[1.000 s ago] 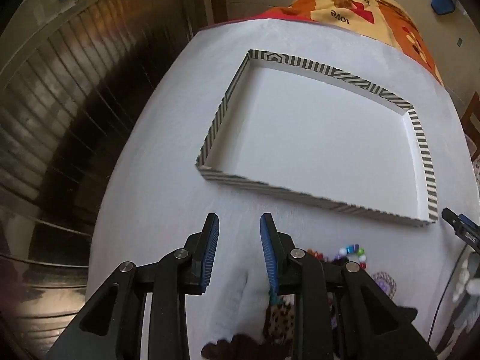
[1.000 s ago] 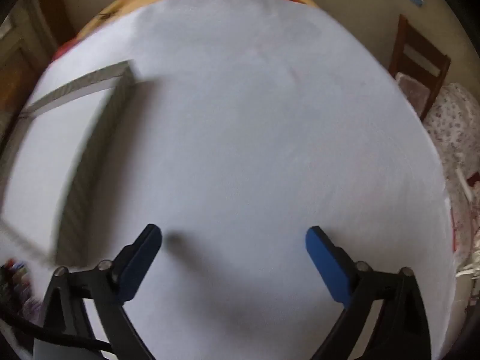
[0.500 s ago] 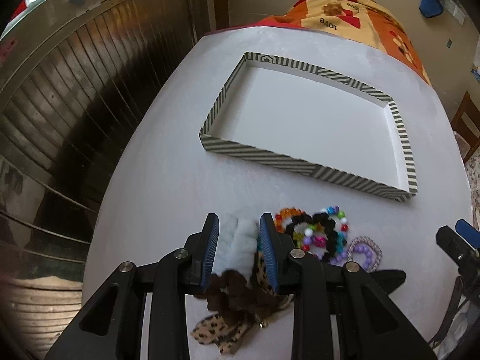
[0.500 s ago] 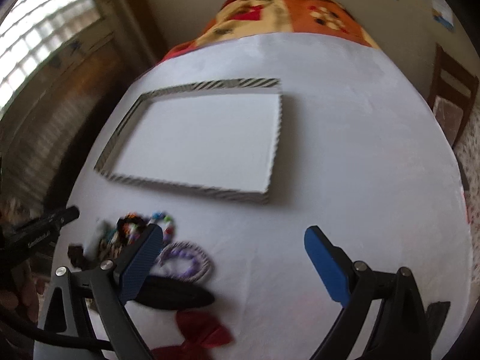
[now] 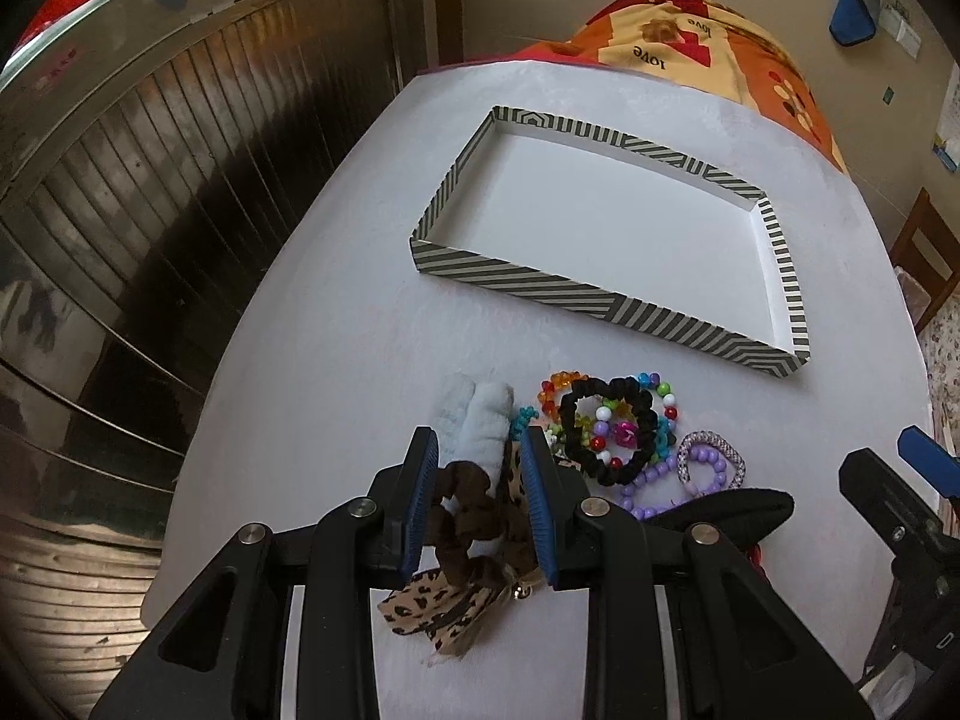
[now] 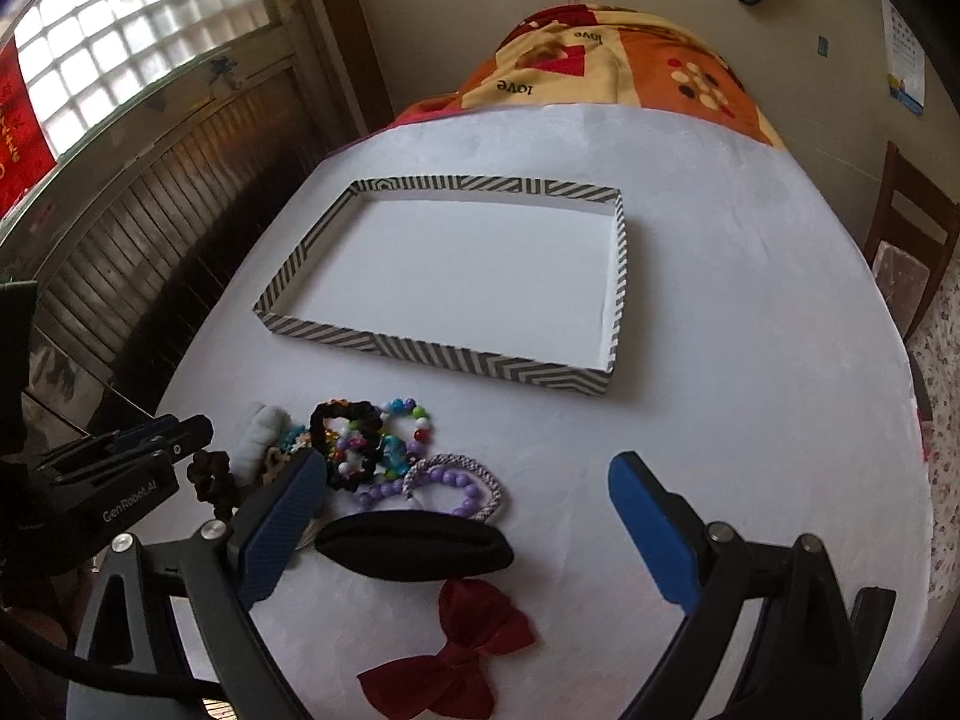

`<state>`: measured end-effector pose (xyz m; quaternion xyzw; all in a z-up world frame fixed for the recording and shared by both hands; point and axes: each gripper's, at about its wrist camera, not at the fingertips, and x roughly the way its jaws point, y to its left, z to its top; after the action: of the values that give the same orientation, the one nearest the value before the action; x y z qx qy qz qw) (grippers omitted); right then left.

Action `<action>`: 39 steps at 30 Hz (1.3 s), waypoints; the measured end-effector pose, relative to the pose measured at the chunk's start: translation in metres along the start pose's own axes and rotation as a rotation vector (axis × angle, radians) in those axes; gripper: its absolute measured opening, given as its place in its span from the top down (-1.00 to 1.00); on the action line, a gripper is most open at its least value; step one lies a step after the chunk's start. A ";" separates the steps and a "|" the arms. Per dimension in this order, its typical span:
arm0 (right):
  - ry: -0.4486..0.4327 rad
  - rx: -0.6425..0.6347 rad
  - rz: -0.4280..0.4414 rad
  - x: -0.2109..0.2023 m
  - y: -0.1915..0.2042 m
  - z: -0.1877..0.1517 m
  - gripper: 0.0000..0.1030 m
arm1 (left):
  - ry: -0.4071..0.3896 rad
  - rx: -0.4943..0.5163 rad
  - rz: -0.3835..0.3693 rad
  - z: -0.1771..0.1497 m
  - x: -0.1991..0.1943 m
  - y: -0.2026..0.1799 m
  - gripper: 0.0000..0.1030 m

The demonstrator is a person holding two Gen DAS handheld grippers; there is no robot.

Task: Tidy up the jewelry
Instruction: 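Position both open tools above the scrunchies in the pile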

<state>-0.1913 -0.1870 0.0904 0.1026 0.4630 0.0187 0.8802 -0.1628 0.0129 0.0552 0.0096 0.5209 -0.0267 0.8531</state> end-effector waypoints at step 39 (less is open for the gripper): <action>-0.002 -0.050 -0.009 0.001 0.017 -0.013 -0.90 | 0.009 0.017 -0.010 -0.009 0.001 0.012 0.78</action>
<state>-0.2007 -0.1684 0.0855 0.0786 0.4618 0.0261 0.8831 -0.1702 0.0251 0.0501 0.0143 0.5246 -0.0352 0.8505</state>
